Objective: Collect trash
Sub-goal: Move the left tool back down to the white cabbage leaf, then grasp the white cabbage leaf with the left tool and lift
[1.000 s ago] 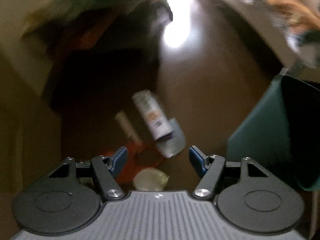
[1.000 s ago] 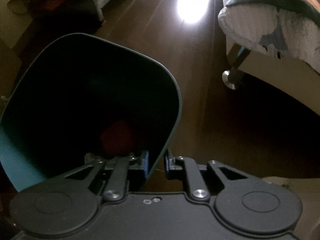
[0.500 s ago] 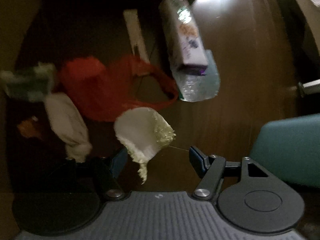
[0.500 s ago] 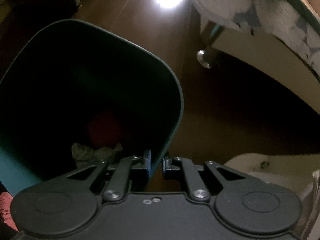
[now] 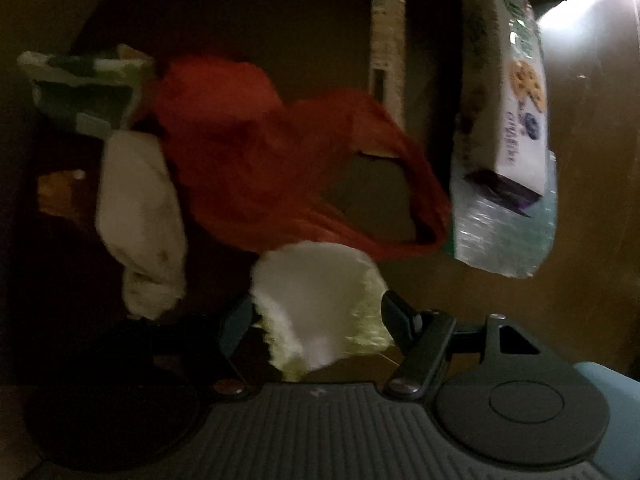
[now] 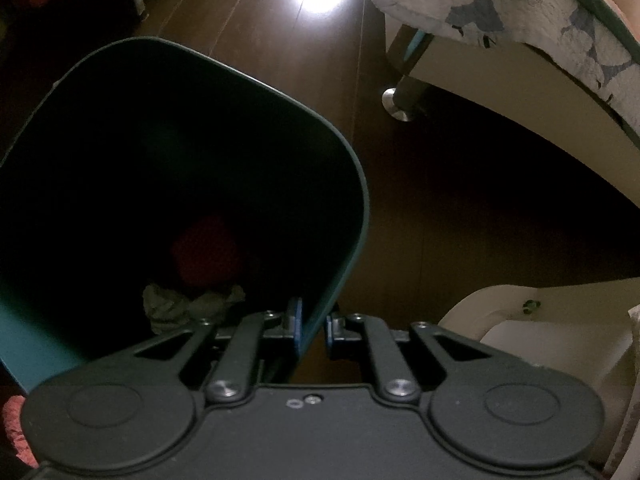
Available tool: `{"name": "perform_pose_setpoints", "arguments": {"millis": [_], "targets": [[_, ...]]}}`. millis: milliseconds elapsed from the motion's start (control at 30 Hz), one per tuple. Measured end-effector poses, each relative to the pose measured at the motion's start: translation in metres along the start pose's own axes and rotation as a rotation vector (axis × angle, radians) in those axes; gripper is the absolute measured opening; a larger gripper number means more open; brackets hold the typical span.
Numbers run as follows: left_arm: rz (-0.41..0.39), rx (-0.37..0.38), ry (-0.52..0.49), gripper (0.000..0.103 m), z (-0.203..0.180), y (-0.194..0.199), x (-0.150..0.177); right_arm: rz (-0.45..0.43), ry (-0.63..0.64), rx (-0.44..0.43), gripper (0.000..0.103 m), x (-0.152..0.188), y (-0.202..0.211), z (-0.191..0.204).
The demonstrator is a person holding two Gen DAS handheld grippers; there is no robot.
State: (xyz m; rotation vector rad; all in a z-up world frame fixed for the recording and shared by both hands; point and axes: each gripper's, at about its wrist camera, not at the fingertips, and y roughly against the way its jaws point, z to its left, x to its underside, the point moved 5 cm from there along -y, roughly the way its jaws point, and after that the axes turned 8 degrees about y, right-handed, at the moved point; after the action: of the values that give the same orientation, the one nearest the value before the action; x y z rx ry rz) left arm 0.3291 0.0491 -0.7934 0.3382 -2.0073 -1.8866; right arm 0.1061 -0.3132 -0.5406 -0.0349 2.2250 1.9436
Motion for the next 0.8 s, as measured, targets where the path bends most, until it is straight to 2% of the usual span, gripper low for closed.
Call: {"name": "perform_pose_setpoints", "arguments": {"millis": [33, 133, 233, 333, 600, 700, 733, 800], "targets": [[-0.001, 0.009, 0.015, 0.079, 0.000, -0.001, 0.000, -0.002, -0.006, -0.004, 0.010, 0.001, 0.000, -0.001], [-0.015, 0.046, 0.075, 0.079, 0.000, -0.006, 0.004, -0.010, -0.010, -0.010, 0.010, 0.002, 0.001, -0.003], [-0.022, -0.002, 0.076, 0.080, 0.004, -0.018, 0.010, -0.014, -0.007, -0.016, 0.010, 0.002, 0.001, -0.002], [-0.011, 0.027, 0.142, 0.087, 0.014, -0.026, 0.014, -0.019, -0.006, -0.019, 0.010, 0.003, 0.001, -0.002], [-0.009, 0.065, 0.164, 0.088, 0.026, -0.025, 0.018, -0.028, 0.011, -0.012, 0.010, 0.004, 0.002, 0.001], [-0.012, 0.080, 0.141, 0.079, 0.034, -0.021, 0.017, -0.037, 0.024, -0.012, 0.010, 0.004, 0.003, 0.002], [-0.016, 0.096, 0.132, 0.068, 0.033, -0.018, 0.018, -0.041, 0.025, -0.014, 0.010, 0.003, 0.003, 0.002], [-0.028, 0.083, 0.108, 0.064, 0.028, -0.013, 0.019, -0.049, 0.032, -0.019, 0.010, 0.003, 0.003, 0.001]]}}
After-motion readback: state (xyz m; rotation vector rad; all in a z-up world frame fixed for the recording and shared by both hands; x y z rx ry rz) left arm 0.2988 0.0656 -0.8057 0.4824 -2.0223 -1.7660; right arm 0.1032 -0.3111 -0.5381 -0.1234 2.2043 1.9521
